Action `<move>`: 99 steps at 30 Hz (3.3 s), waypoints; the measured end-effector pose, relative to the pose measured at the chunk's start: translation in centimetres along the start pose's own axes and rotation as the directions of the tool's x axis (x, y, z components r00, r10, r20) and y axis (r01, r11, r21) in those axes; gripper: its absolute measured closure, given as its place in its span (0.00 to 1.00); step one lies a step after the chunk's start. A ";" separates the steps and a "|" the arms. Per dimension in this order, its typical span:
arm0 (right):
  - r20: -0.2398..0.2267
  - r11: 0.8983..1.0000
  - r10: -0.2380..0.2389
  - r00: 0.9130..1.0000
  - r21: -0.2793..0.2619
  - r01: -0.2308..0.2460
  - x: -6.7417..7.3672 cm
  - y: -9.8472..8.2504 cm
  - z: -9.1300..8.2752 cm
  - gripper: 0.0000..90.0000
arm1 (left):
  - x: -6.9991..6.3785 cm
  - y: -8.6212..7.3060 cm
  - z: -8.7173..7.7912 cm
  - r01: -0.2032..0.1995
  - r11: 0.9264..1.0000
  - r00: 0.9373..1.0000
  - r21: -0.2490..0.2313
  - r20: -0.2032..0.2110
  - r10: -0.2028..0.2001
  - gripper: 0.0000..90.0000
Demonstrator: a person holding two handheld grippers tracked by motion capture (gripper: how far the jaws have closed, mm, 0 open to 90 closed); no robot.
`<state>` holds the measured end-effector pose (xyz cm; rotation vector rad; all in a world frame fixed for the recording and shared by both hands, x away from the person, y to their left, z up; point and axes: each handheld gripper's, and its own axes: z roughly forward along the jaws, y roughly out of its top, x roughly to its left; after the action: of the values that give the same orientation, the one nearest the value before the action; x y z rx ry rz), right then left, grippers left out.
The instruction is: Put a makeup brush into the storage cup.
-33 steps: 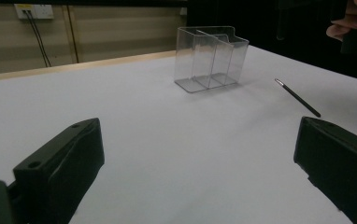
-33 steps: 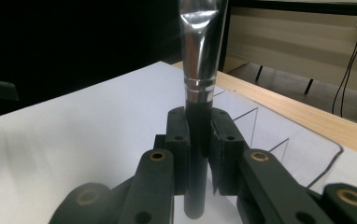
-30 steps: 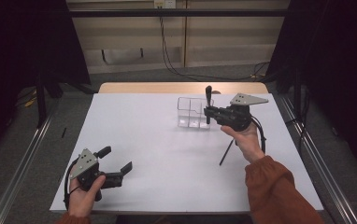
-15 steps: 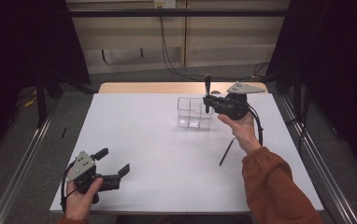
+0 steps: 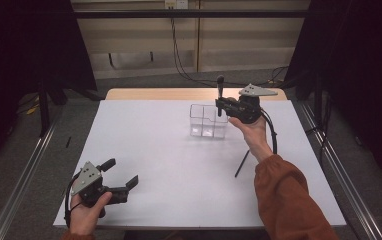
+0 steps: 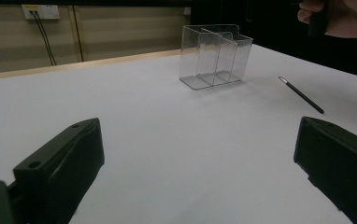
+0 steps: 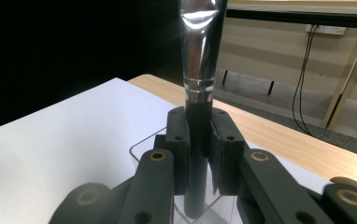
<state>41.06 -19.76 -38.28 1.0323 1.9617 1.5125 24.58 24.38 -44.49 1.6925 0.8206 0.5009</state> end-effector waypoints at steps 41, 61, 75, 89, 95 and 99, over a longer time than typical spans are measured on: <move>0.030 0.996 0.035 0.999 0.085 -0.037 -2.1 -4.3 1.9 0.89 | 0.2 -0.1 0.3 -0.008 1.000 1.000 0.014 0.012 0.008 0.04; 0.029 0.992 0.036 0.999 0.124 -0.040 -2.1 -5.3 2.3 0.88 | 0.1 -0.2 0.5 -0.020 1.000 1.000 0.023 0.014 0.020 0.04; 0.024 0.992 0.048 0.999 0.112 -0.050 -2.3 -5.4 2.1 0.82 | 0.0 -0.2 0.6 -0.020 0.999 1.000 0.026 0.019 0.019 0.04; -0.008 0.997 0.045 0.999 0.064 -0.044 -1.8 -5.5 0.9 0.61 | 0.2 0.0 0.3 -0.015 1.000 1.000 0.020 0.013 0.015 0.04; -0.024 0.999 0.034 0.999 0.033 -0.033 -1.4 -5.5 -0.2 0.43 | 0.2 0.0 0.3 -0.017 1.000 1.000 0.022 0.014 0.017 0.04; -0.031 0.999 0.028 0.999 0.026 -0.028 -1.2 -5.3 -0.9 0.37 | 0.3 0.0 0.3 -0.016 1.000 1.000 0.022 0.011 0.016 0.04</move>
<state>39.58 -21.85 -43.17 1.0567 2.0009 1.5314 24.97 24.39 -44.59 1.7217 0.8080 0.4951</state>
